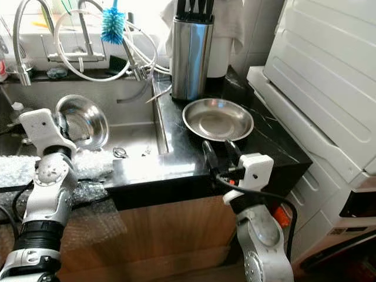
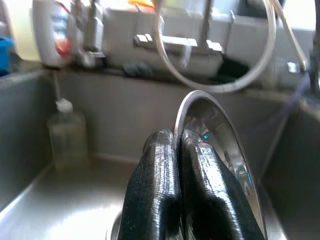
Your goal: Kitchen organization
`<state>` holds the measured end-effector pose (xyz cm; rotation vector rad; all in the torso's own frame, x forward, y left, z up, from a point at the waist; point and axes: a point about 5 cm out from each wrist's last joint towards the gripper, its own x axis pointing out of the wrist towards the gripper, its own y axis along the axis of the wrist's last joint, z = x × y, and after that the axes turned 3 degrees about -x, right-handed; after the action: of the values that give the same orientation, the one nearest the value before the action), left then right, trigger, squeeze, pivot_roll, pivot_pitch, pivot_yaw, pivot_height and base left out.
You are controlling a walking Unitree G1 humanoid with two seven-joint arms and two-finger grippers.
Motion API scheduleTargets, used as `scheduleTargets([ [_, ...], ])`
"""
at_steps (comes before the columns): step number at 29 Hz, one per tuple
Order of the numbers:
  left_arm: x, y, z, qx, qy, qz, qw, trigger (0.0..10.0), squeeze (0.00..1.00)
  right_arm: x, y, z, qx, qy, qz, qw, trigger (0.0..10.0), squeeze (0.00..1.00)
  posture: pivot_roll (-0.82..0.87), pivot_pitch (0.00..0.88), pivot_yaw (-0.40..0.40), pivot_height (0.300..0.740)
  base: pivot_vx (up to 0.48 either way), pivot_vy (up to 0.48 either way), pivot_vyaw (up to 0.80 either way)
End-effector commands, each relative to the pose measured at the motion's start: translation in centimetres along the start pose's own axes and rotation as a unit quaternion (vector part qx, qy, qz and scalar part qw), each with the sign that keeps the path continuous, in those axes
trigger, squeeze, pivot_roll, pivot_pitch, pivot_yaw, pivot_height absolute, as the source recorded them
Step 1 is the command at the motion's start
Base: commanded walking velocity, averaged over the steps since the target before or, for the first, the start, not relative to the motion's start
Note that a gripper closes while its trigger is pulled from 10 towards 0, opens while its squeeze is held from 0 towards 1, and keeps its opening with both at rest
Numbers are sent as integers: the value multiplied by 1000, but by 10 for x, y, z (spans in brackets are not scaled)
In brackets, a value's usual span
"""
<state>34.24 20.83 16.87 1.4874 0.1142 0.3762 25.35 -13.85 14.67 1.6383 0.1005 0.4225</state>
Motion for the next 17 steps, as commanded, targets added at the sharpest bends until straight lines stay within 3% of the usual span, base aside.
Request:
scheduleTargets([
  [1, -1, -5, 4, 16, -13, -10, 1000, 10000, 0, -2, 7, -1, -11, 3, 13, 1000, 10000, 0, -153, 0, -66, 740, 0, 0, 0],
  [6, 1, -3, 4, 16, -24, -9, 1000, 10000, 0, -10, 7, -4, -26, 7, 11, 1000, 10000, 0, -150, 0, -63, 740, 0, 0, 0],
  [10, 4, -3, 5, 40, -43, -13, 998, 10000, 0, -20, -2, -6, -52, 5, -7, 999, 10000, 0, -152, 0, -55, 740, 0, 0, 0],
  [17, 5, -3, 12, 48, -63, -17, 997, 10000, 0, -30, -20, 3, -43, -36, -41, 998, 10000, 0, -157, 0, -48, 740, 0, 0, 0],
])
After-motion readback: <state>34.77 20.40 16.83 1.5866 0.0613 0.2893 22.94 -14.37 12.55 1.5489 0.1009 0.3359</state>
